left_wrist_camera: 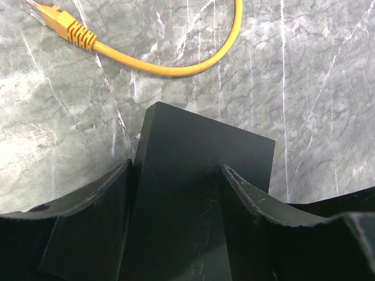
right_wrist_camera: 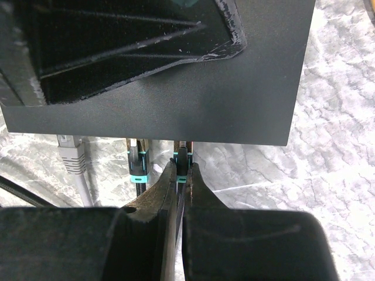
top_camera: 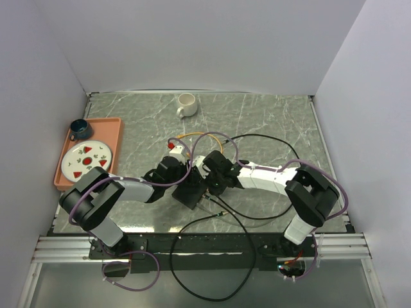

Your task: Insert the plug into the switch port

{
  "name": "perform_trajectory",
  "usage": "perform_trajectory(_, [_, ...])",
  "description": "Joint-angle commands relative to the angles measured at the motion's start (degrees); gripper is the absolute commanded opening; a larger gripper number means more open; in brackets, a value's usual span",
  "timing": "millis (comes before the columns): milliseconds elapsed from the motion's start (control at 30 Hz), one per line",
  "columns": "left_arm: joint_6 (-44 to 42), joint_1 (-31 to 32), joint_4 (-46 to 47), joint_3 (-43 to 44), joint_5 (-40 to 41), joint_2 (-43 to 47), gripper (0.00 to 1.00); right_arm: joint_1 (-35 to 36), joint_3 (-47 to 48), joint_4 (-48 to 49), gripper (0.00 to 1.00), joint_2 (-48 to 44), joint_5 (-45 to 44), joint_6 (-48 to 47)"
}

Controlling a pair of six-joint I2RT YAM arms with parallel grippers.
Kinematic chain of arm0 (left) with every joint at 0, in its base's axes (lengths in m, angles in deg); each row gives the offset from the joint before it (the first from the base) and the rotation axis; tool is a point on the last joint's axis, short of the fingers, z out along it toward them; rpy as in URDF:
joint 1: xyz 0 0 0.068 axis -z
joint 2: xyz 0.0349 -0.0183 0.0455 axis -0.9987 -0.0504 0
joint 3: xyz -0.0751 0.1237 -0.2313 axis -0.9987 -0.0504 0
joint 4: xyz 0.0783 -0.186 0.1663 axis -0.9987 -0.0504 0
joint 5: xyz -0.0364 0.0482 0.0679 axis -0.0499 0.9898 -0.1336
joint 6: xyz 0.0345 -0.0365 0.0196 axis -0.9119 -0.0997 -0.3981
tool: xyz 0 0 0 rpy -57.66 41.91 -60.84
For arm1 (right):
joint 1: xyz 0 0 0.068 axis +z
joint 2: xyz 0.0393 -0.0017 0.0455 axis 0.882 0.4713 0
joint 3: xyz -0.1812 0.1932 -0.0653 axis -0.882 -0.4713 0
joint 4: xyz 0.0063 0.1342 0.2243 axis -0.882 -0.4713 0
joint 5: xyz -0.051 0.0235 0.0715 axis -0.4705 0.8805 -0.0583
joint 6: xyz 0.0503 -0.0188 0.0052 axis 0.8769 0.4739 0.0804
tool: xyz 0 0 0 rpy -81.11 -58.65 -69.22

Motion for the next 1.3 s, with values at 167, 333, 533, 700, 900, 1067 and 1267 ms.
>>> perform_trajectory(167, [4.8, 9.8, 2.7, 0.5, -24.2, -0.6, 0.62, 0.4, 4.8, 32.6, 0.00, -0.5, -0.3, 0.9])
perform_trajectory(333, [5.4, 10.0, 4.0, -0.2, -24.6, -0.3, 0.62, 0.4, 5.2, 33.4, 0.00, -0.4, -1.0, 2.9])
perform_trajectory(533, [6.8, 10.0, 5.0, -1.6, -22.5, 0.8, 0.65, 0.4, 4.0, 34.2, 0.00, -1.0, -1.5, 3.6])
perform_trajectory(700, [8.9, 10.0, 10.0, -3.3, -23.5, 1.1, 0.66, 0.3, 1.2, 37.0, 0.00, -3.2, -2.9, 4.8])
perform_trajectory(900, [11.7, 10.0, 11.5, -4.7, -21.3, 0.2, 0.68, 0.3, 1.8, 34.8, 0.00, -3.0, -3.2, 5.3])
perform_trajectory(1067, [10.4, 9.7, 1.0, -2.6, -12.1, 2.8, 0.74, 0.3, -0.6, 34.7, 0.02, -4.5, -3.7, 5.4])
perform_trajectory(1267, [10.1, 6.8, -7.3, -1.0, -5.0, 6.0, 0.81, 0.3, -2.0, 32.8, 0.13, -6.3, -4.7, 5.4])
